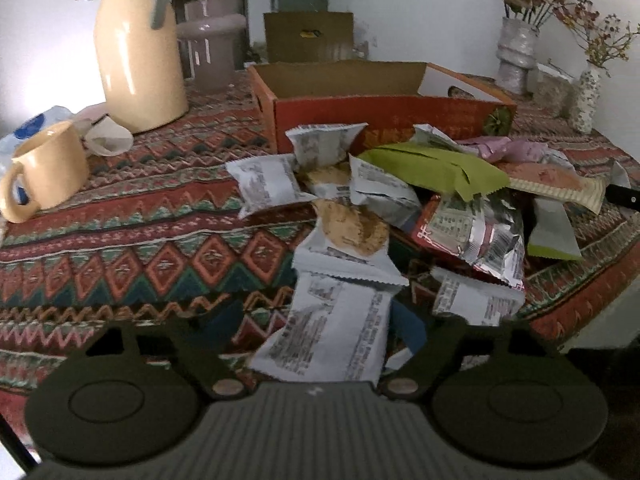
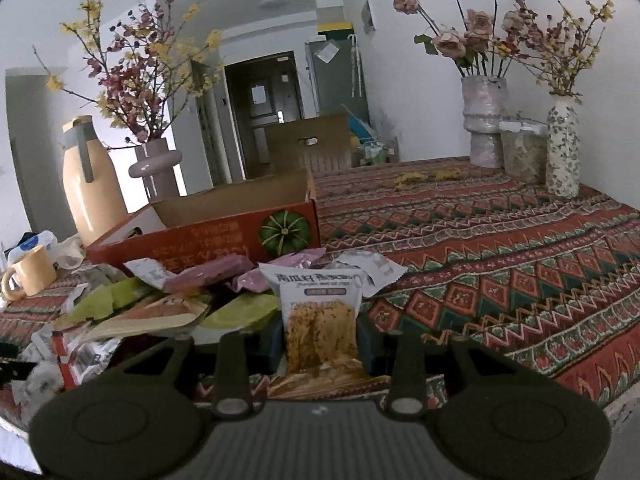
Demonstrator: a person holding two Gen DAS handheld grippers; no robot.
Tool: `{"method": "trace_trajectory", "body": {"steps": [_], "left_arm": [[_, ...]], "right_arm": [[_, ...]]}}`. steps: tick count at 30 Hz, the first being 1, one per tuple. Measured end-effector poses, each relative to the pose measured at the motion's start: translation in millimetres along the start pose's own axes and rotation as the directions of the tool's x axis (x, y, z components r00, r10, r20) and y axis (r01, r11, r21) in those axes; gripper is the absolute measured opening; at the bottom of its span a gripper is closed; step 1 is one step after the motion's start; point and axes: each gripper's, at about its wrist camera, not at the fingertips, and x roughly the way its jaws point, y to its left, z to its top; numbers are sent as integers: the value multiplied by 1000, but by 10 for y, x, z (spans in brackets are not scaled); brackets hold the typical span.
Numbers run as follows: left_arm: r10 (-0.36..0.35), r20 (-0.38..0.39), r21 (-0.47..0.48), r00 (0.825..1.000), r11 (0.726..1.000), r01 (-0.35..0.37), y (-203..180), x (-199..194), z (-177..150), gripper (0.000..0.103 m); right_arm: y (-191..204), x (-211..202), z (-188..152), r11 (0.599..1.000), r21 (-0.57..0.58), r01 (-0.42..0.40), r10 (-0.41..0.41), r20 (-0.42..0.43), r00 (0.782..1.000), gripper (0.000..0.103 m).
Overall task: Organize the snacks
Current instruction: 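Carry both held white packets over the open cardboard box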
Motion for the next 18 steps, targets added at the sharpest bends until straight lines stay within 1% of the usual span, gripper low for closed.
{"method": "trace_trajectory", "body": {"steps": [2, 3, 5, 8, 13, 18], "left_arm": [[-3, 3, 5, 1000, 1000, 3, -2, 22, 4, 68], [-9, 8, 5, 1000, 1000, 9, 2, 19, 3, 59], [-23, 16, -4, 1000, 1000, 23, 22, -1, 3, 48], [-29, 24, -19, 999, 999, 29, 46, -44, -14, 47], [13, 42, -36, 999, 999, -12, 82, -139, -29, 47], [50, 88, -61, 995, 997, -45, 140, -335, -18, 48]], "right_arm": [[38, -12, -11, 1000, -1, 1, -1, -1, 1000, 36], [52, -13, -15, 1000, -2, 2, -2, -1, 1000, 36], [83, -13, -27, 1000, -1, 3, -3, -3, 1000, 36], [120, -8, -35, 1000, -8, 1, -1, -7, 1000, 36], [194, -8, -29, 1000, -25, 0, 0, -10, 1000, 36], [204, -18, -21, 999, -33, 5, -6, -14, 1000, 36]]}}
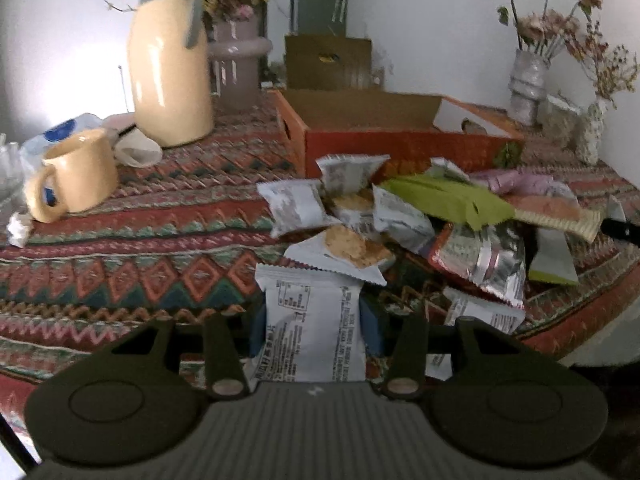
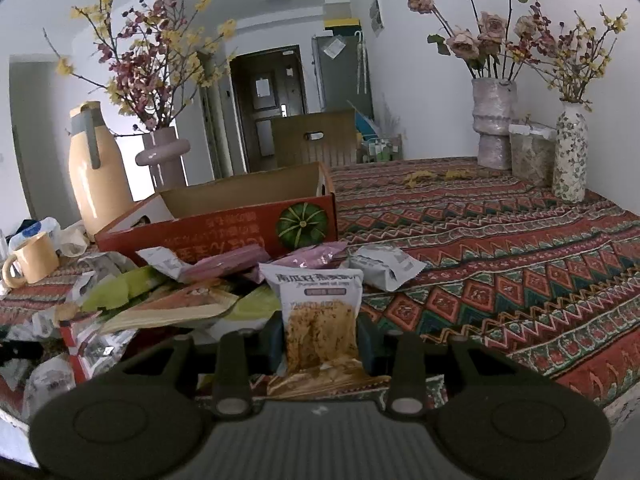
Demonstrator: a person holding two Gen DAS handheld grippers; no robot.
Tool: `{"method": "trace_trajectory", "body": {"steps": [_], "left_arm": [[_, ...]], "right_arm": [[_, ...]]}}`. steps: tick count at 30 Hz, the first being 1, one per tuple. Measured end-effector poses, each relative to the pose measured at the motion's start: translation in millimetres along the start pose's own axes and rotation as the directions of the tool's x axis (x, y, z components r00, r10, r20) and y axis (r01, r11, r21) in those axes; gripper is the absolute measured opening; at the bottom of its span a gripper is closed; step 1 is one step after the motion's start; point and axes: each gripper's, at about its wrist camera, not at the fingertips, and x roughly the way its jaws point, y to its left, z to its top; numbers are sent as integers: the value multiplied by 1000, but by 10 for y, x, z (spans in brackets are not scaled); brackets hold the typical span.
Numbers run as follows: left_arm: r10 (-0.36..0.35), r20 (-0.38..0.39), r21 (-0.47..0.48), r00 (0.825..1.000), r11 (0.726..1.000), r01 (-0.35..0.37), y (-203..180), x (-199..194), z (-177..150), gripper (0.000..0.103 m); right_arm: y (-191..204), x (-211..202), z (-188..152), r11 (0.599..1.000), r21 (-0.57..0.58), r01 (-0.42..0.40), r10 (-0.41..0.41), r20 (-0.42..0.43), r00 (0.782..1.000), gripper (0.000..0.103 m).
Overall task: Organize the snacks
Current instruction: 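Carry both held white packets over the open cardboard box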
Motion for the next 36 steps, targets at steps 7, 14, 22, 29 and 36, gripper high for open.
{"method": "trace_trajectory", "body": {"steps": [7, 14, 22, 29, 36], "left_arm": [[38, 85, -19, 996, 999, -37, -9, -282, 133, 48], [46, 137, -39, 990, 998, -41, -164, -327, 377, 48], [46, 175, -53, 984, 998, -37, -345, -229, 689, 48], [51, 197, -64, 979, 997, -39, -453, -105, 951, 48], [63, 210, -79, 976, 996, -47, -529, 80, 1194, 48]], "right_arm": [[-13, -92, 91, 998, -52, -19, 19, -1, 1000, 36], [-66, -123, 333, 995, -100, 9, -7, 17, 1000, 36], [-93, 16, 654, 994, -105, -14, 19, 52, 998, 36], [-52, 256, 885, 993, -100, -59, 65, 63, 996, 36], [30, 546, 1096, 990, -108, -95, 102, 62, 993, 36]]}}
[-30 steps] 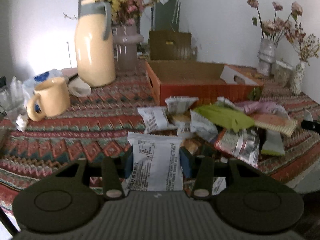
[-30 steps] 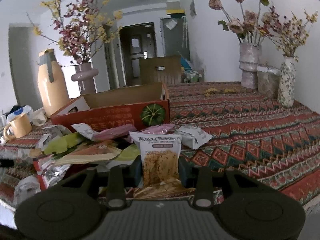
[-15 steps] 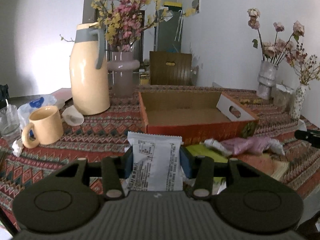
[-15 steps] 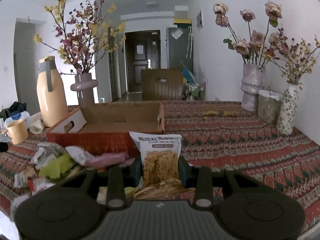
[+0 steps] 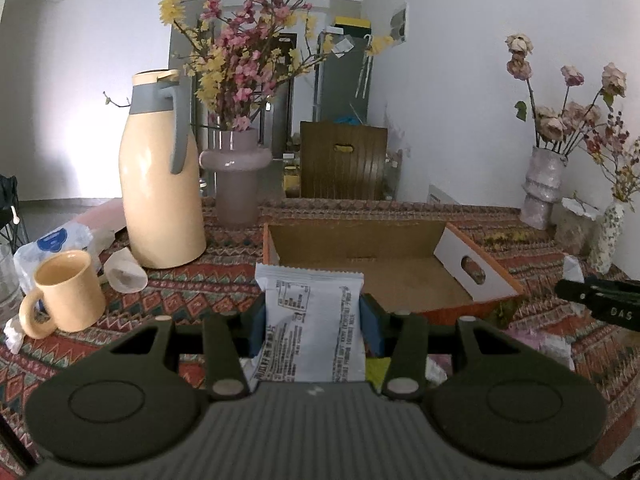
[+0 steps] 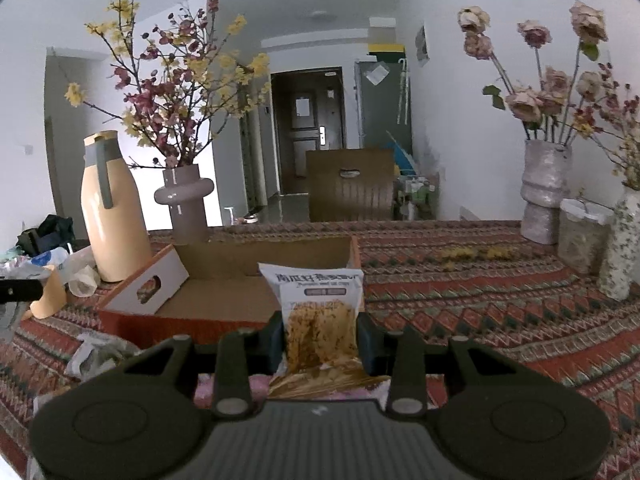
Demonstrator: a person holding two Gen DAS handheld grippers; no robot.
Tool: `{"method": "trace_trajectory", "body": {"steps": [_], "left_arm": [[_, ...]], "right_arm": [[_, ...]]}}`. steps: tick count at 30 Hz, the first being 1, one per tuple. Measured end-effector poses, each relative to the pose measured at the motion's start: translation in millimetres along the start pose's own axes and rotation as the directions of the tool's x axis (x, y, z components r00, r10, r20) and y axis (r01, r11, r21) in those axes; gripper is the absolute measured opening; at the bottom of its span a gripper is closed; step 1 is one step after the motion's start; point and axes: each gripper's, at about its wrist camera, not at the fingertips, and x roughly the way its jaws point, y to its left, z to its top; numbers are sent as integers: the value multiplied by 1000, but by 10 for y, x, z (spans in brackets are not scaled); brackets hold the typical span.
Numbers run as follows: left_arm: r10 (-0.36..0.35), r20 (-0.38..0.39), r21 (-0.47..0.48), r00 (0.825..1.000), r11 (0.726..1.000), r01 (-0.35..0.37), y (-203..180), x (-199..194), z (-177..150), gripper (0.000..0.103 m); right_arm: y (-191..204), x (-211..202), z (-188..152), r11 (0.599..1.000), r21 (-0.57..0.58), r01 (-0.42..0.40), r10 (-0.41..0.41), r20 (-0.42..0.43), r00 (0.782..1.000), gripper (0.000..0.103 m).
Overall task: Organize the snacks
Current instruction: 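Carry both held white packets over the open cardboard box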
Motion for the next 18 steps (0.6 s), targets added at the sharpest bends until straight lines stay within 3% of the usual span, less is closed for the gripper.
{"method": "trace_trajectory", "body": {"steps": [18], "left_arm": [[44, -61, -30, 997, 998, -46, -143, 922, 393, 48]], "right_arm": [[175, 1032, 450, 999, -50, -8, 3, -91, 996, 36]]}}
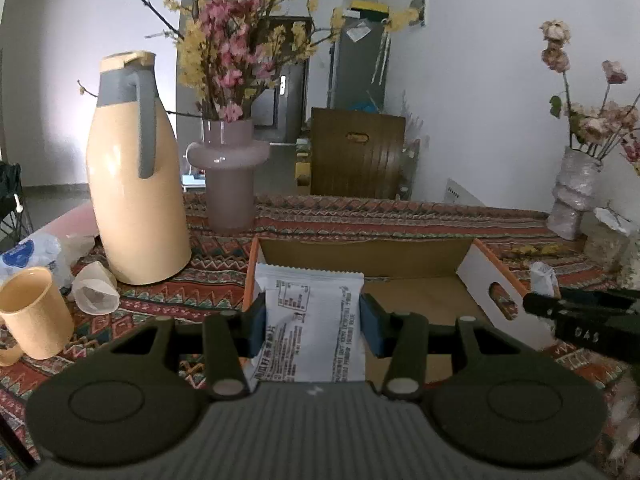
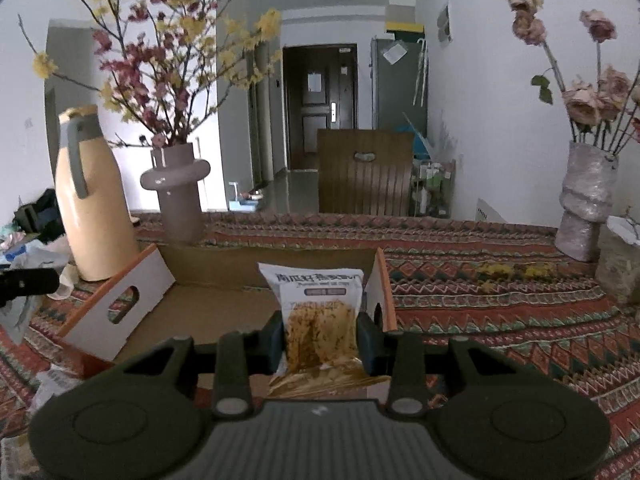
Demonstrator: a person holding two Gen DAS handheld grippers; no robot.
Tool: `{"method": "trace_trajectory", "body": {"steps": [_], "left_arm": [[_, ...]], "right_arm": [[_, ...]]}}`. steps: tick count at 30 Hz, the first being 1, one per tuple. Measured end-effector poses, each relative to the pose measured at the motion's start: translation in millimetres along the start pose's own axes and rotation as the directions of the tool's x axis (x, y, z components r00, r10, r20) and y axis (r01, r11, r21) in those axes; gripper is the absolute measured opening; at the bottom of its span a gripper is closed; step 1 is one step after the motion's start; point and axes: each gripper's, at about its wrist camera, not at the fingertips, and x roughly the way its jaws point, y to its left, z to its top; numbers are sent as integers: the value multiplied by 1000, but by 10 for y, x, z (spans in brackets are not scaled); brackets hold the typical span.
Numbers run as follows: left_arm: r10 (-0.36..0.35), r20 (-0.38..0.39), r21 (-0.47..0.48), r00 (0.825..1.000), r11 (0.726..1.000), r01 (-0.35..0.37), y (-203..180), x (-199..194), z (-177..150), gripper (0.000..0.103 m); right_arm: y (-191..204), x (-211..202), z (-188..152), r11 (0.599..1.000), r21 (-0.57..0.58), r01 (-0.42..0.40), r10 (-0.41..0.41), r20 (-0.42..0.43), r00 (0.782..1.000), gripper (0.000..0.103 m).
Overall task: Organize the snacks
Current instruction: 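Carry both held white packets over the open cardboard box, then open both grippers to drop the packets into the box, then move both tools back over the snack pile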
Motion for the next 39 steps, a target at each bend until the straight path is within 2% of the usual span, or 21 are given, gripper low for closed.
{"method": "trace_trajectory", "body": {"steps": [12, 21, 22, 23, 24, 25, 26, 27, 28, 29, 30, 33, 35, 39], "left_arm": [[64, -118, 23, 991, 998, -62, -157, 658, 23, 48], [70, -165, 9, 984, 998, -70, -195, 839, -62, 48], [71, -163, 7, 984, 997, -71, -200, 837, -61, 50], [68, -163, 3, 984, 998, -69, -193, 833, -62, 56], [63, -160, -3, 985, 998, -64, -181, 818, -67, 67], [62, -153, -7, 986, 998, -64, -180, 801, -64, 74], [64, -137, -10, 988, 998, -66, -176, 769, -70, 86], [66, -123, -10, 990, 998, -68, -177, 740, -69, 94], [65, -109, -9, 992, 998, -66, -175, 707, -69, 97], [59, -97, -10, 994, 998, -61, -175, 674, -71, 103], [55, -84, -13, 995, 998, -56, -173, 632, -77, 103], [46, -74, -18, 996, 999, -47, -178, 564, -75, 103], [45, -72, -21, 996, 999, -47, -174, 534, -72, 103], [25, -74, -33, 997, 999, -28, -154, 439, -87, 103]], "right_arm": [[171, 627, 41, 999, -36, 18, -23, -122, 992, 37], [278, 805, -12, 998, -63, 17, -28, -181, 983, 39], [281, 809, -17, 998, -62, 14, -26, -183, 983, 40], [281, 811, -23, 998, -61, 12, -23, -184, 983, 42], [282, 805, -28, 998, -60, 11, -22, -183, 983, 42], [276, 794, -30, 998, -59, 11, -21, -181, 983, 43], [270, 776, -33, 998, -58, 9, -19, -180, 984, 46], [267, 760, -34, 998, -56, 6, -16, -176, 984, 55], [263, 737, -33, 999, -52, 4, -13, -171, 985, 62], [258, 709, -31, 999, -49, 5, -12, -161, 987, 76], [256, 682, -27, 999, -45, 5, -12, -150, 989, 86], [225, 588, -22, 1000, -25, -2, -1, -124, 992, 100], [202, 527, -29, 1000, -15, -1, 0, -108, 994, 103], [168, 391, -47, 1000, -6, 1, -1, -83, 997, 103]]}}
